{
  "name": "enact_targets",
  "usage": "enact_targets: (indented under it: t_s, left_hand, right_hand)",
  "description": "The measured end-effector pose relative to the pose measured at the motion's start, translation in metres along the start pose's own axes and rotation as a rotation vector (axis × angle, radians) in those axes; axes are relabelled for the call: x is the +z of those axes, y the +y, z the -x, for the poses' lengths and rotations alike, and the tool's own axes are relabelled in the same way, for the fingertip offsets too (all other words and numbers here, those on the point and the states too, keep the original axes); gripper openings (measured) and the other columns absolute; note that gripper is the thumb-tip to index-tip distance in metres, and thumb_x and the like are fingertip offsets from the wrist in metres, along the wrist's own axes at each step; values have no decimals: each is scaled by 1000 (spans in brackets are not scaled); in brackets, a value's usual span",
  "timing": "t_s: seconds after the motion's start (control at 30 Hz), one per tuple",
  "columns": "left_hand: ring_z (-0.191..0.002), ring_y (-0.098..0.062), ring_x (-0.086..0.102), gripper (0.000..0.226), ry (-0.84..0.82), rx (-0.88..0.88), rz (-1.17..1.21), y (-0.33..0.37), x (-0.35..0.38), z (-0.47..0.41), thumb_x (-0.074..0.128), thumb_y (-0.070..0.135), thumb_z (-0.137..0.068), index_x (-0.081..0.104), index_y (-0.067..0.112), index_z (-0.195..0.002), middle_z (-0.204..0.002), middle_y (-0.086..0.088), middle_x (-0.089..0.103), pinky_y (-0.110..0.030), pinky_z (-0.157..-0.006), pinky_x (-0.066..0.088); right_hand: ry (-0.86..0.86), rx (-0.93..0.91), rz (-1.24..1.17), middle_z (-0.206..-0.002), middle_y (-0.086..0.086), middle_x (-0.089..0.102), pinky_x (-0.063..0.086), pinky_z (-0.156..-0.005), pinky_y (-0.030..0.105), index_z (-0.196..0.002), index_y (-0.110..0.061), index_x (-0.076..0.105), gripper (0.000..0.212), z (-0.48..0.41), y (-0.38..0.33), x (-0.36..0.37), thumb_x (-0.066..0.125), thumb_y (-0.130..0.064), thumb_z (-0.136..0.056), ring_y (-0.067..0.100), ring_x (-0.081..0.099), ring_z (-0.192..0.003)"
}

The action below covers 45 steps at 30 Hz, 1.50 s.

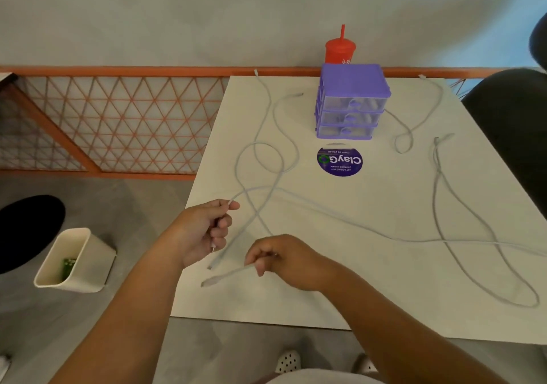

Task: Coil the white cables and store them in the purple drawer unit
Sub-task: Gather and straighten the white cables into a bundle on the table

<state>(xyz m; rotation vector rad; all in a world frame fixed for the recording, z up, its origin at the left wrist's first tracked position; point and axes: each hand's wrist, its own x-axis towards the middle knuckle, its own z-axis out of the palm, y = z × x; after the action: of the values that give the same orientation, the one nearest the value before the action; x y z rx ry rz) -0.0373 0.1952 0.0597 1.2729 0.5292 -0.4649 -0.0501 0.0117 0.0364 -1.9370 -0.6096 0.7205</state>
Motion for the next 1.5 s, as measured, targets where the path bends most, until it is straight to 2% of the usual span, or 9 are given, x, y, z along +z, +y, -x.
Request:
enact_targets:
  t_s: [0.2,0.43,0.57,0.73,0.9,1.03,1.17,1.33,1.5]
  left_hand:
    - [-44,-10,44,31,-230,-19,42,37,43,22,51,36,-77,61,11,-92,-62,-3,56,-22,-44,41]
    - [-51,-11,45,41,-351,80,-77,67,86,35,47,44,-75,60,12,-96,-69,-3,62,-27,-54,38]
    - [-49,-11,48,40,-336,103,-119,75,100,35,39,45,-89,62,12,-93,-73,-4,61,-26,-53,39]
    - [-51,-11,44,41,-324,82,-113,81,109,35,37,47,-92,60,13,-92,-75,-4,60,-23,-49,42]
    - [-54,-11,43,40,-315,88,-120,81,109,35,37,46,-92,59,12,-92,-75,-4,61,-22,-50,41]
    - [-55,-10,44,41,-305,92,-134,81,110,35,36,47,-93,57,12,-92,-75,-4,62,-23,-52,40]
    - [-55,-10,43,42,-328,102,-156,80,110,37,33,47,-94,56,14,-82,-67,0,62,-24,-54,38]
    - [-52,-10,40,48,-365,127,-200,77,108,42,32,47,-94,64,19,-72,-62,1,52,-23,-55,40]
    - [-45,-8,24,50,-161,188,-358,74,98,46,39,44,-95,65,23,-57,-51,7,31,-19,-44,25]
  right_hand:
    - [179,-98,-177,-61,-21,63,42,-67,6,-77,-19,65,18,24,-52,-60,65,-1,-82,-9,57,-65]
    - [411,-207,-111,-62,-20,60,41,-67,4,-71,-20,59,24,30,-73,-100,56,-3,-88,-6,53,-65]
    - [472,-205,-57,-66,-13,54,39,-66,8,-67,-24,53,31,27,-75,-113,52,-5,-91,-3,49,-63]
    - [513,-172,43,-82,2,61,45,-74,28,-68,-27,53,28,18,-76,-120,53,-12,-92,15,55,-78]
    - [527,-166,167,-71,-9,55,43,-68,28,-72,-18,57,18,11,-78,-122,56,-14,-90,7,50,-69]
    - [564,-164,186,-66,-12,52,39,-62,18,-69,-19,55,20,9,-78,-119,59,-15,-88,4,48,-67]
    - [581,-184,265,-71,-6,54,45,-74,33,-75,-14,60,13,9,-76,-114,59,-18,-88,18,49,-84]
    - [636,-273,417,-73,-7,51,37,-67,30,-82,-8,64,13,10,-75,-107,59,-19,-88,17,43,-80]
    - [598,-290,353,-72,-3,56,41,-64,30,-87,-16,57,9,4,-76,-98,62,-22,-85,15,47,-75]
